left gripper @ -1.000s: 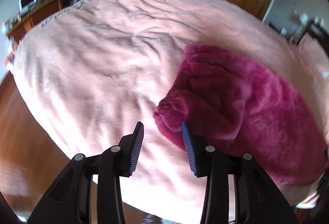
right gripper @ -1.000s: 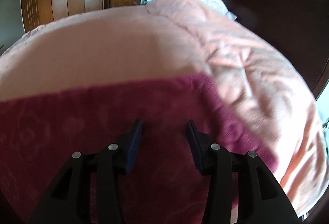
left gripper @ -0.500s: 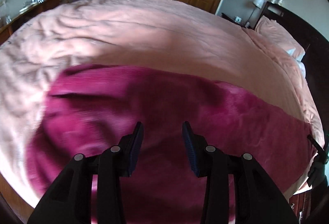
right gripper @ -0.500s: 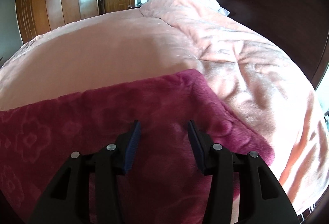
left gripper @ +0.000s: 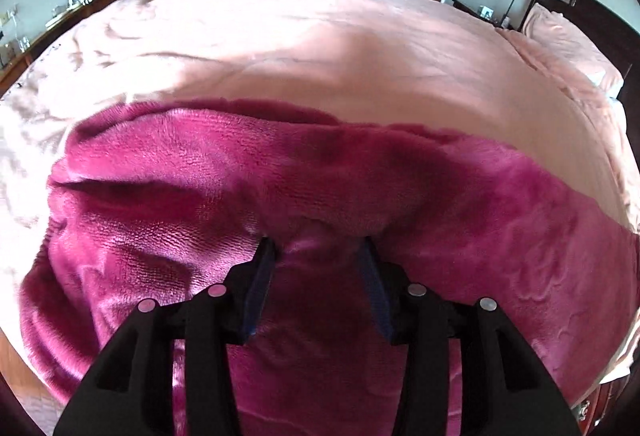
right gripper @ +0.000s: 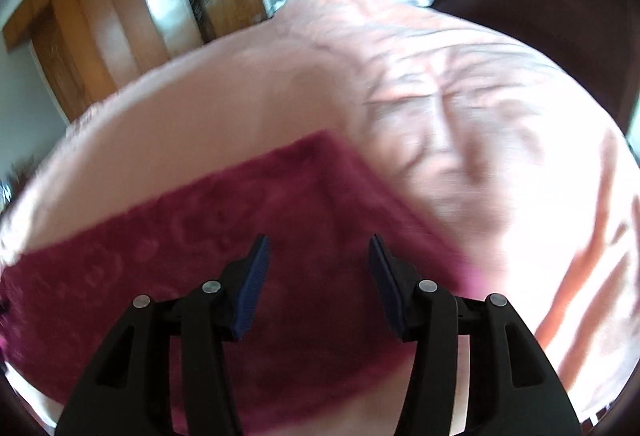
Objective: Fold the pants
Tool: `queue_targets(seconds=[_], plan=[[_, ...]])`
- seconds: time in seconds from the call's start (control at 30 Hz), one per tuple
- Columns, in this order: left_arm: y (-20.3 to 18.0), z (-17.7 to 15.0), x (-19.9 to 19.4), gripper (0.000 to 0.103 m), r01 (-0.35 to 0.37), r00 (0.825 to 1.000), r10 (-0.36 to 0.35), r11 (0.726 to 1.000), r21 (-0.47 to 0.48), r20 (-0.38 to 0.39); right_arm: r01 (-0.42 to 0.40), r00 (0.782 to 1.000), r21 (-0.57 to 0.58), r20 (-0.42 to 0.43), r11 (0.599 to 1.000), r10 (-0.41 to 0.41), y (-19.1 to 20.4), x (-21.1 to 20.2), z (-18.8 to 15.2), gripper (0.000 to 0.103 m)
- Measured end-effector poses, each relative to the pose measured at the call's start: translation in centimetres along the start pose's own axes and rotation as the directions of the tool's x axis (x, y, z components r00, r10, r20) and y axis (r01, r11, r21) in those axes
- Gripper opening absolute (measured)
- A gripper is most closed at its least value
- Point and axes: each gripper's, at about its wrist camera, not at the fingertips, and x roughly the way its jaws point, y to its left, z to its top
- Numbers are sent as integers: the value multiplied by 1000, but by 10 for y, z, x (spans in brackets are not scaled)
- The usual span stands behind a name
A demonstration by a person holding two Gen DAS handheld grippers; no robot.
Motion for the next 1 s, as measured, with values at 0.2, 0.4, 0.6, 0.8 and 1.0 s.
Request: queue_targets(seconds=[0.2,0.4,0.6,0.8,1.0], plan=[[-50,6,-21,51,47,996,-51,997,65,70,-13,1000,254,-24,967,20,-69,-39,-24,53],[-122,18,-36,53,189,974,-206,968,166,92,-125,984,426,-63,896,167,-96,-33,-45,53],[-193,7,-28,59,329,938,-346,909,254,22,-199,959,515,-72,834,273,-94,1,-46,53],[-240,-37,-6,59,405,913,-398,866,294,-88,-172,972,477,-59,862,227,-78,8,-30,53],[-250,-52,3,63,402,915,-393,859,317,-94,-87,990,368,-76,926,123,-57,16,-22,18]])
